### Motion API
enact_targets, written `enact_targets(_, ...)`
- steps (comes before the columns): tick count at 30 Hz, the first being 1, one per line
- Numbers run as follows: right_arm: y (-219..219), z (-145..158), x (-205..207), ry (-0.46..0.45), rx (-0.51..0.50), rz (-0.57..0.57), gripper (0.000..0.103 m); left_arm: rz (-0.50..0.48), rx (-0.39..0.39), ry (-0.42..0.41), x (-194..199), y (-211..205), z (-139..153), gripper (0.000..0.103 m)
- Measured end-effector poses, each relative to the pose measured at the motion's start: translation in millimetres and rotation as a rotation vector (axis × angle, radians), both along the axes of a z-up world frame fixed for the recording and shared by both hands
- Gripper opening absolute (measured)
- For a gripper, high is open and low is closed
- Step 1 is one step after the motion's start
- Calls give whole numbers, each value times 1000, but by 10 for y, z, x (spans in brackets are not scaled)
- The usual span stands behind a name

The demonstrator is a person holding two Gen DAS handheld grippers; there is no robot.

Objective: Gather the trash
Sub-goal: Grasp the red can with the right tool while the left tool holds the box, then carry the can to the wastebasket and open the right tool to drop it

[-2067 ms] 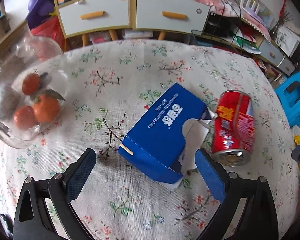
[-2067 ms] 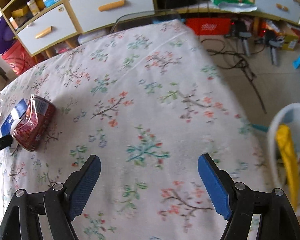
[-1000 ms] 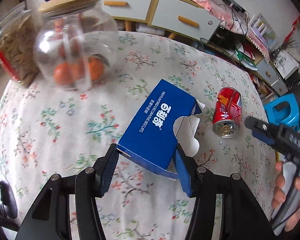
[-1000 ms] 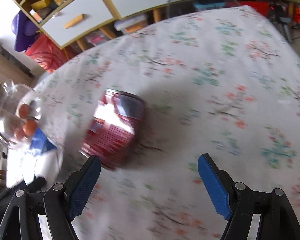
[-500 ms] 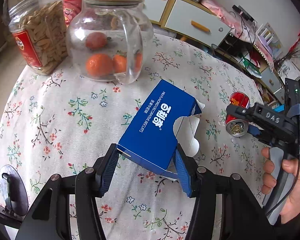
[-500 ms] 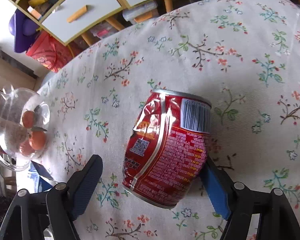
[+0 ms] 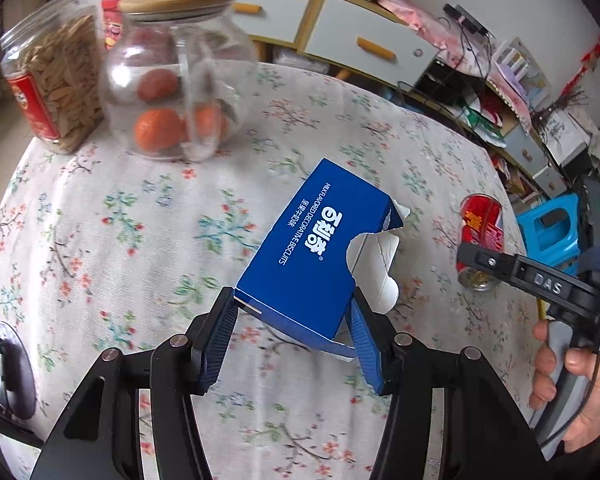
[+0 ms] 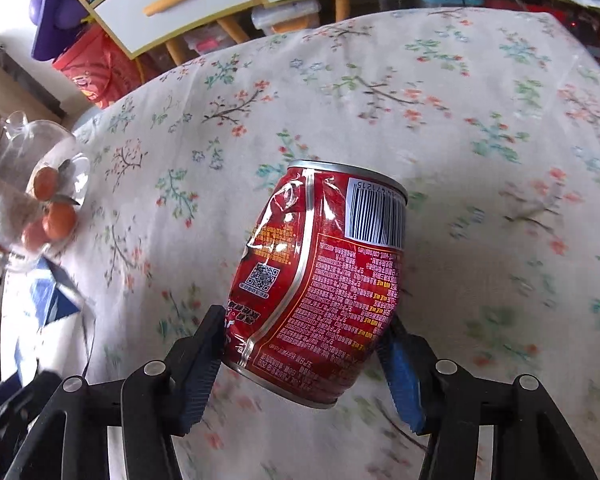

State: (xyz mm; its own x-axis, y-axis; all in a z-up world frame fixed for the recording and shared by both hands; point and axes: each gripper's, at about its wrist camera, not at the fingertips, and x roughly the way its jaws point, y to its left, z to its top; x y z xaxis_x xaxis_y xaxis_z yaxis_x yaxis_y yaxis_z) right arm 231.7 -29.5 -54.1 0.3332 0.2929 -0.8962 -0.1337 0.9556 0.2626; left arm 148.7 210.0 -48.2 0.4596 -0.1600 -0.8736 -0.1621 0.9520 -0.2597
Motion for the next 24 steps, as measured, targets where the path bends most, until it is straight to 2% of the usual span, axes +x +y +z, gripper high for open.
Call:
enact_targets(15,-1192,393,-579,-36,-21,-68,63,-133,8,-28,-94,-790,131,58)
enact_targets(24,-2273,595,-839,-79,17,-231,63,-228,31,-35,-124,-1327,149,58)
